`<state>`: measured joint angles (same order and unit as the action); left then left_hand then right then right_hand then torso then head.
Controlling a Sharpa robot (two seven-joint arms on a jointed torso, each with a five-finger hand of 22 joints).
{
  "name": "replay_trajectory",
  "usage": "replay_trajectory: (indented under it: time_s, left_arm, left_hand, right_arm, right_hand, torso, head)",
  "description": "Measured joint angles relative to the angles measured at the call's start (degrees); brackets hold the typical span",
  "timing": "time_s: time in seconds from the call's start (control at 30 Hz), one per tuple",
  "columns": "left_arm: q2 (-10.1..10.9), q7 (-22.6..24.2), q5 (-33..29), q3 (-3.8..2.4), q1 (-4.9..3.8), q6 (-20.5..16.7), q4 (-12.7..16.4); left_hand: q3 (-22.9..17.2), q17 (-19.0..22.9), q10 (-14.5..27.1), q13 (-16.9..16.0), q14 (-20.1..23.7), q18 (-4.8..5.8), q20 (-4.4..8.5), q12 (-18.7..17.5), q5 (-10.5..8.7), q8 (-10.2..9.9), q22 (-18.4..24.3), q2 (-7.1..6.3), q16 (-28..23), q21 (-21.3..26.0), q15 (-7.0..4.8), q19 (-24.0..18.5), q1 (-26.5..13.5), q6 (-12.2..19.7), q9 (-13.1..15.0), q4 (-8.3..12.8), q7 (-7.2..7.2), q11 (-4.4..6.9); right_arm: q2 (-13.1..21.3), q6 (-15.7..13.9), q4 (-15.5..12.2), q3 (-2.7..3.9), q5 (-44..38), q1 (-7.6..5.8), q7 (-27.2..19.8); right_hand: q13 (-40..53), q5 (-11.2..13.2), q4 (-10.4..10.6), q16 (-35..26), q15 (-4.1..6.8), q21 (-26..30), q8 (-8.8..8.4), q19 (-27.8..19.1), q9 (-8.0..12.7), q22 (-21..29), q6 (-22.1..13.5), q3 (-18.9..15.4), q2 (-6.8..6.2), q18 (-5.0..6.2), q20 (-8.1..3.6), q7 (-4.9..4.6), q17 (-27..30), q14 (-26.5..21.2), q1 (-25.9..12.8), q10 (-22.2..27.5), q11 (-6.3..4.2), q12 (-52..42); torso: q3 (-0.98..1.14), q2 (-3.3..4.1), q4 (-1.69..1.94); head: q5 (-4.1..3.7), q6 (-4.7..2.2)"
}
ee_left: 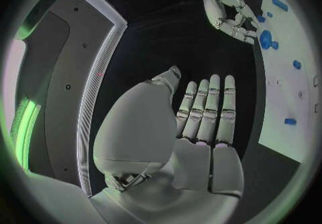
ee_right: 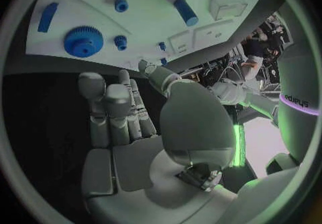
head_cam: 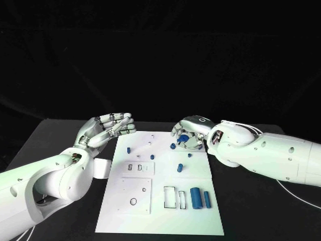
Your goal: Assemble the parts on the task board
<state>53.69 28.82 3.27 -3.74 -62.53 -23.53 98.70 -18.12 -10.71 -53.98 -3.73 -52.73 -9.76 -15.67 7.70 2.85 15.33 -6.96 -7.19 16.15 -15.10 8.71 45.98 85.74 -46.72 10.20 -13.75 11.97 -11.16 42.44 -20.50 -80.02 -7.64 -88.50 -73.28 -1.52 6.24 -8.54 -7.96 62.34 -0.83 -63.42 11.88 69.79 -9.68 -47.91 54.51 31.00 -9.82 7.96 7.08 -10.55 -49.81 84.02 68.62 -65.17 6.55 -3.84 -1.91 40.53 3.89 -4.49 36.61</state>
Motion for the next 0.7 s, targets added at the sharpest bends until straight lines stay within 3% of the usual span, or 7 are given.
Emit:
replay_trajectory:
  time_s: [0.5,0.57,0.7]
  left_arm:
    - [0.5,-0.4,-0.1,-0.51,-0.03,0.2,1.2]
    - [0.5,-0.4,-0.1,-0.55,-0.04,0.2,1.3]
    - [0.6,-0.5,-0.2,-0.57,-0.04,0.3,1.3]
  left_hand:
    - [-0.2,0.0,0.0,0.0,0.0,0.0,0.0,-0.6,0.0,0.0,0.1,-0.3,-0.2,0.0,0.0,0.0,-0.3,0.0,-0.1,-0.2,0.0,0.0]
    - [-0.2,0.0,0.0,0.0,0.0,0.0,0.0,-0.6,0.0,0.0,0.1,-0.3,-0.2,0.0,0.0,0.0,-0.3,0.0,-0.1,-0.2,0.0,0.0]
    - [-0.2,0.0,0.0,0.0,0.0,0.01,0.0,-0.6,0.0,0.0,0.2,-0.3,-0.2,0.0,0.0,0.0,-0.3,0.0,-0.1,-0.2,0.0,0.0]
  right_arm:
    - [-2.1,2.7,2.3,0.02,-4.7,-0.01,3.2]
    - [-2.3,3.0,2.6,0.02,-5.1,-0.01,3.4]
    - [-2.6,3.6,3.2,0.02,-5.7,0.0,3.9]
  right_hand:
    - [-0.2,0.0,0.4,6.2,-0.4,-4.1,-0.27,1.8,-0.3,-5.7,0.0,0.4,-0.54,0.0,0.25,-0.07,-6.1,0.0,0.5,0.8,0.01,0.0]
    - [-0.2,0.0,0.6,7.0,-0.4,-4.8,-0.27,2.3,-0.4,-6.8,0.0,0.6,-0.54,-0.85,0.5,-0.07,-6.9,0.0,0.5,0.8,0.01,0.0]
    - [-0.2,0.0,0.6,8.1,-0.4,-5.7,-0.27,2.9,-0.4,-8.2,0.0,0.6,-0.54,-0.89,0.39,-0.1,-8.0,0.0,0.5,0.8,0.01,0.0]
  torso:
    - [-0.43,1.13,1.03]
    - [-0.51,1.17,1.19]
    - [-0.55,1.22,1.48]
  head:
    - [-0.95,0.1]
    - [-1.1,0.23]
    - [-1.22,0.3]
